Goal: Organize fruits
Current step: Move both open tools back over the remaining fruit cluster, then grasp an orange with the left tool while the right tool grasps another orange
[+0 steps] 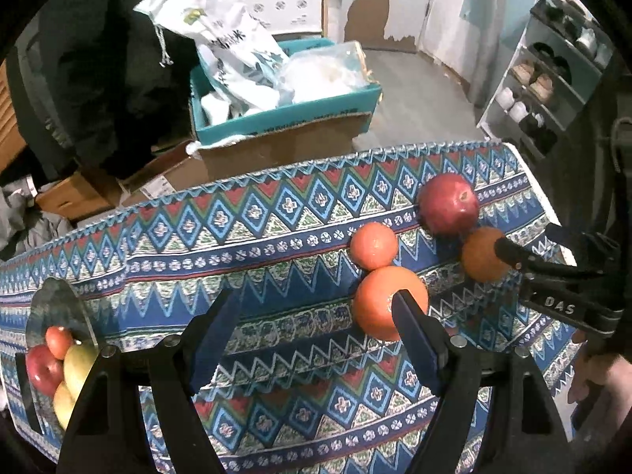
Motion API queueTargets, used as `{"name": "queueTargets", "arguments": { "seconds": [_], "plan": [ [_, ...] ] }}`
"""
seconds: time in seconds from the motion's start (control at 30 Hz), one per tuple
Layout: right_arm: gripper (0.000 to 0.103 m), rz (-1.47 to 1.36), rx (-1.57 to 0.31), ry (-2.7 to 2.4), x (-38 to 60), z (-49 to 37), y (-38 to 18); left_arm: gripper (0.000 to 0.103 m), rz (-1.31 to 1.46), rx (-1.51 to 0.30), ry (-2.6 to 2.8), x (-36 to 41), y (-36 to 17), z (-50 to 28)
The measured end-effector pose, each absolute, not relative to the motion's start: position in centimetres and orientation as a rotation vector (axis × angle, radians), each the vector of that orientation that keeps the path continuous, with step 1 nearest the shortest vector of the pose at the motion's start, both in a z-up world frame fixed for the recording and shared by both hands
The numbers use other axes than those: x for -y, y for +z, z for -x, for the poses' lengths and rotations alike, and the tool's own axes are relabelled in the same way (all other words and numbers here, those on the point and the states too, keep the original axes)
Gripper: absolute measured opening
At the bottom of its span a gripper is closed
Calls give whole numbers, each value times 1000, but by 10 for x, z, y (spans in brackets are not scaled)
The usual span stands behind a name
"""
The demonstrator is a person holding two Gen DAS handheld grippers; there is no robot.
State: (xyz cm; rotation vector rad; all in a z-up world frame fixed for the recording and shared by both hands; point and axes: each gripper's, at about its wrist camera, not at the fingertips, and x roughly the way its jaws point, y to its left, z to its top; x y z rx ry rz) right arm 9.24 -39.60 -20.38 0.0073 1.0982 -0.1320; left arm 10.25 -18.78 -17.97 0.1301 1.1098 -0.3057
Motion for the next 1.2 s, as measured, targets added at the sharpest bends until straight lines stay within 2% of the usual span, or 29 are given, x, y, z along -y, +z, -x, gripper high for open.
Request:
{"name": "queueTargets", "arguments": {
  "seconds": [0.27,0.53,0.6,0.7,0.9,0.97,1.2],
  "plan": [
    [87,-19,-1209,-128,403,-108,-250,80,-120,-1160,-313,197,-207,-113],
    [87,-51,-1235,-104,407,-111,-268,80,-76,-1180,-354,205,-217,-114],
    [75,-56,-1238,-99,406,-111,-270,80,-72,-1188,-359,209,-221,-113],
    [67,-86,-1268,-74,407,-110,-278,80,-69,-1200,-367,212,-225,-112],
    [64,-78,-1238,-85,407,-105,-273,81,-63,-1200,-392,224,-229,-109],
    [64,-88,-1219,-97,410,-100,-267,87,-74,-1199,-396,229,-232,-108],
    [64,-98,-1173,-160,426,-84,-245,87,-111,-1209,-414,244,-243,-105]
  ]
}}
